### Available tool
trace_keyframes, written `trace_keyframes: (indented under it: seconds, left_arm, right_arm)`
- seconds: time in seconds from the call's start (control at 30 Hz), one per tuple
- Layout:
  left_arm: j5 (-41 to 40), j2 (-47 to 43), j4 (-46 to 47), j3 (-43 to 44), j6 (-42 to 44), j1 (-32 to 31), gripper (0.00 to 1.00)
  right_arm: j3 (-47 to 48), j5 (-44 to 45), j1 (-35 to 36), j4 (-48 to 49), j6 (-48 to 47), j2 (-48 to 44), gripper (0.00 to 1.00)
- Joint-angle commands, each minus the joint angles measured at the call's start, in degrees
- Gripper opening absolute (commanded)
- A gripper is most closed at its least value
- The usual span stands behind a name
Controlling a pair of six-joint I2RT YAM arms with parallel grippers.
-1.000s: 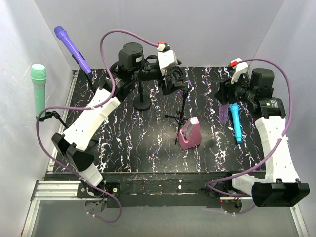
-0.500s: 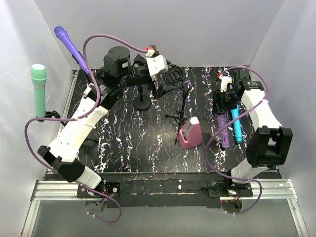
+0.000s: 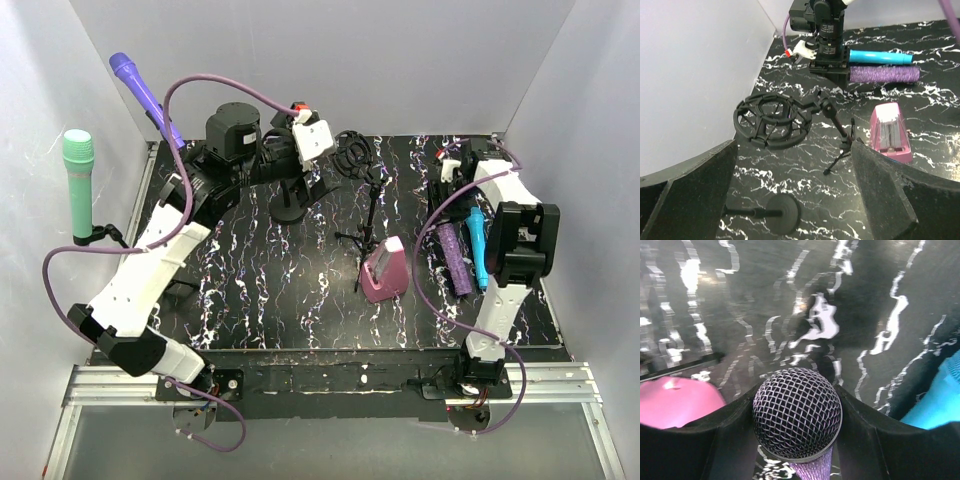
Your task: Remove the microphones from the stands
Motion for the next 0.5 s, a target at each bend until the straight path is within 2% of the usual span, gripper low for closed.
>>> trace_keyframes:
  seconds: [0.0, 0.1, 0.17, 0.33, 0.47]
  left_arm:
    - [-3.90, -4.00, -4.84, 0.31, 1.30, -0.17, 0.97]
    - [-5.13, -4.62, -5.02, -1.09, 1.12, -0.17, 0.97]
    - [-5.66, -4.97, -4.85, -2.15, 0.34, -0.17, 0.97]
    - [-4.44, -5.33, -4.85, -4.44, -0.98, -0.17, 0.98]
    - [-2.51, -4.54, -4.50, -4.61, -4.23, -0.17, 0.98]
  right_arm:
    - [2.94, 8.27, -1.27, -0.04, -4.90, 3.51, 0.02]
    - [2.94, 8.80, -1.54, 0.48, -5.34, 5.27, 0.08]
    - [3.20, 9.33, -1.62, 0.92, -5.25, 6.15, 0.22]
    - [4.17, 10.74, -1.62, 1.19, -4.99, 7.47, 0.45]
    - [3.21, 9.25, -1.62, 1.02, -5.78, 6.42, 0.53]
